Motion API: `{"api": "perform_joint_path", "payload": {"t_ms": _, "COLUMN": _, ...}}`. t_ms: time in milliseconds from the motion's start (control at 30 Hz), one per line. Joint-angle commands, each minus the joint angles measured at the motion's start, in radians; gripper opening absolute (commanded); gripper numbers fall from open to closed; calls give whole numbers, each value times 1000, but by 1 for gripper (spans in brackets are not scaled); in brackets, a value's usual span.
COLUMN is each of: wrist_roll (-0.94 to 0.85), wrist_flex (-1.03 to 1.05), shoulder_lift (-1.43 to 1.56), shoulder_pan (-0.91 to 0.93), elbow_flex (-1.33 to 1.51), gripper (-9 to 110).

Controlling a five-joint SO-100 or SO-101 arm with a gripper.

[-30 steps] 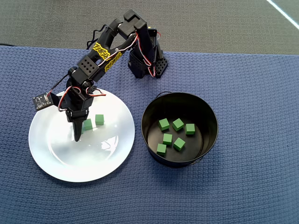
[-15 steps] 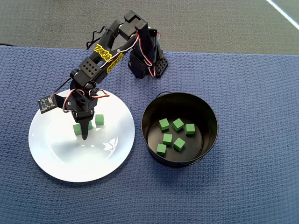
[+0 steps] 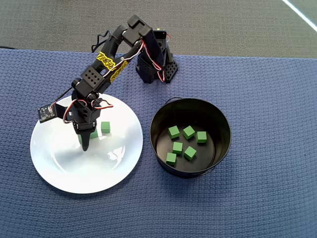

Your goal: Pick up the green cubes from the white plate and place them in the black recipient

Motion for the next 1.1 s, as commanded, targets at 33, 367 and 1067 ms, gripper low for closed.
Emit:
{"api": "perform_joint_path", "payload": {"t_ms": 33, "wrist_roll": 11, "wrist_flex": -17, "shoulder_lift": 26, "shoulder_pan": -15, "elbow_flex": -48, "gripper": 23}}
{"api": "perform_joint_path", "payload": {"t_ms": 367, "wrist_roll": 51, "wrist_flex": -75, "shoulder_lift": 38, "shoulder_pan": -12, "elbow_flex": -18, "gripper": 0}}
{"api": "perform_joint_path", "payload": {"t_ms": 1067, "wrist_roll": 558, "wrist_flex": 572, "shoulder_lift": 575, "shoulder_pan": -233, "elbow_flex": -273, "gripper": 0}}
